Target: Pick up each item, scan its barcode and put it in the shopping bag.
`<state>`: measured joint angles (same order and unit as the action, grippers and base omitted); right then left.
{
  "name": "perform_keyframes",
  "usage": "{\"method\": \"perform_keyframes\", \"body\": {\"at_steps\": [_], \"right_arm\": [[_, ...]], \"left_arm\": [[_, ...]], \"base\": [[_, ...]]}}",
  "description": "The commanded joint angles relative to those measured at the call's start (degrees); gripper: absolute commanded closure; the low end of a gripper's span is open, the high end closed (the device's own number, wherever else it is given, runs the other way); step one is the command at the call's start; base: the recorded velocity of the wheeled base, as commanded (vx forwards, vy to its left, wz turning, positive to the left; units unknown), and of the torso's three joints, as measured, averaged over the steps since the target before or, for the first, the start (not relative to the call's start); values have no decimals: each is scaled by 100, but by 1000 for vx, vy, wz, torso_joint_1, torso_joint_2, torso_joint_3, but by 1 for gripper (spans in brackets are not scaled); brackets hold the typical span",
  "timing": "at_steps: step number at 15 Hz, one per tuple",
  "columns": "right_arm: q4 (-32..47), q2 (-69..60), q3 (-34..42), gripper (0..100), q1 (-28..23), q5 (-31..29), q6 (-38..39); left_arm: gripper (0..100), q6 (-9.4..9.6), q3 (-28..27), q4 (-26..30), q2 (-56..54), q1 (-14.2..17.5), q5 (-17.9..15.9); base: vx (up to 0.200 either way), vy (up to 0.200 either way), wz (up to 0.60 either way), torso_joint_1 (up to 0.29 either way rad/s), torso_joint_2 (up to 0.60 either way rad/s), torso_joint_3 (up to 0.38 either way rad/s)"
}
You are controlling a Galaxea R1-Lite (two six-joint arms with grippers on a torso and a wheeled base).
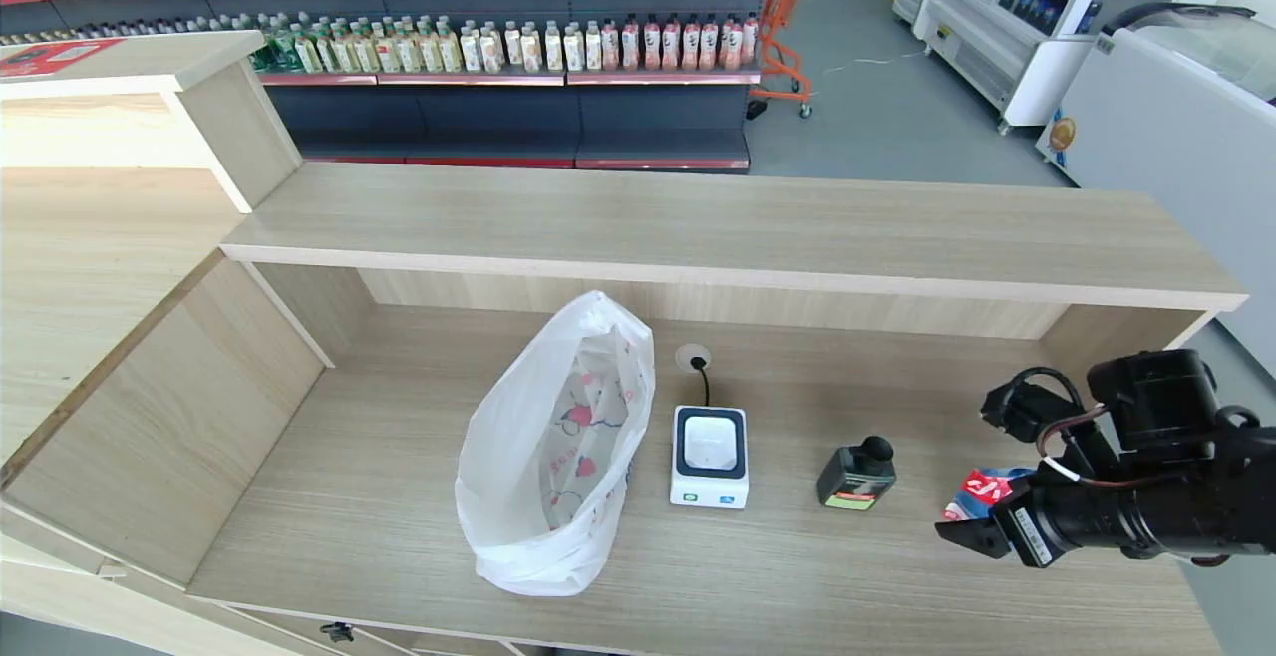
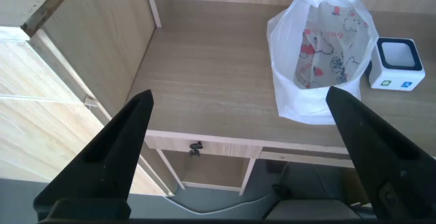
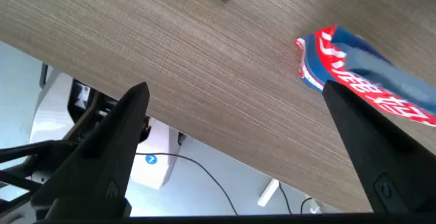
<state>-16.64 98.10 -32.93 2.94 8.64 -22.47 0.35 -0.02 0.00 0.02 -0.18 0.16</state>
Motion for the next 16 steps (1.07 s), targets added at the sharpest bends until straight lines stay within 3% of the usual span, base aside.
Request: {"method": "perform_keyframes", "body": {"at_steps": [1,10,16], "right_arm": [[-393,693,93,0,102,155,-74],[-2238,2073,-241,0,550,155,-531],[-2985,2829,-847,0,902,146,-601]], "left_arm": [[0,0,2,0,-2,1,2],[0,0,2,0,6,1,2],[0,0,2,0,-2,1,2]], "base": [[0,0,0,0,0,0],[0,0,0,0,0,0],[0,0,0,0,0,0]]}}
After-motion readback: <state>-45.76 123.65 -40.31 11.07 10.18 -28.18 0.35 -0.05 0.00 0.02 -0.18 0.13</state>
